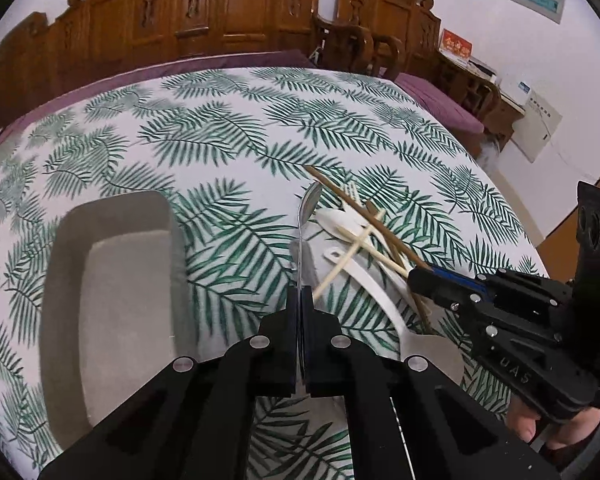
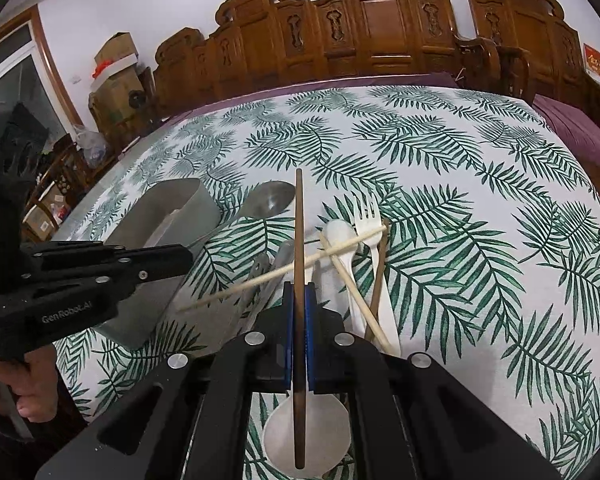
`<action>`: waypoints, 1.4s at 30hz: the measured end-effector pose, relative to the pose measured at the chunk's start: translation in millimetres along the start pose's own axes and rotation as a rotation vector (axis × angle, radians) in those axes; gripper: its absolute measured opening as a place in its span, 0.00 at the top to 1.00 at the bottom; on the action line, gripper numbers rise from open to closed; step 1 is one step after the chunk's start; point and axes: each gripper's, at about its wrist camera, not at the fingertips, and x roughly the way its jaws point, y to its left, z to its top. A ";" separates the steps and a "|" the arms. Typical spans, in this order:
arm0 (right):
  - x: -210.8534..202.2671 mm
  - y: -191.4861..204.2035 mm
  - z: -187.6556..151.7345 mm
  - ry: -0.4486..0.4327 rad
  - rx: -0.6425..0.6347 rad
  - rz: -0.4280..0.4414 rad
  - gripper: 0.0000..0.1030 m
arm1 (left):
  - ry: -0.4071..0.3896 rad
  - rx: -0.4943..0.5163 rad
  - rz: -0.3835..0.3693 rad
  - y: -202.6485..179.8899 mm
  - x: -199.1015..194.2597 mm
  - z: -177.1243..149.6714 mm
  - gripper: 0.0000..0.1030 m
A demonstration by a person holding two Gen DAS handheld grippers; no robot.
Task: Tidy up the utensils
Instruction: 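Grasp a metal spoon with the left tool while the right tool holds the chopstick, then lower the metal spoon into the grey tray and open the left tool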
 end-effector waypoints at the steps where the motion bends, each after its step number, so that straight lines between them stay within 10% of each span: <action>1: 0.4 1.0 1.3 -0.003 0.000 0.002 0.94 | -0.004 -0.002 0.003 3.0 -2.4 -1.2 0.99; 18: 15.1 48.2 2.8 0.003 -0.080 -0.006 0.94 | -0.102 -0.064 0.091 84.9 -53.7 -31.4 0.99; 42: 19.3 76.7 0.2 0.017 -0.096 0.007 0.94 | 0.016 -0.117 0.163 122.8 -13.4 -38.7 0.94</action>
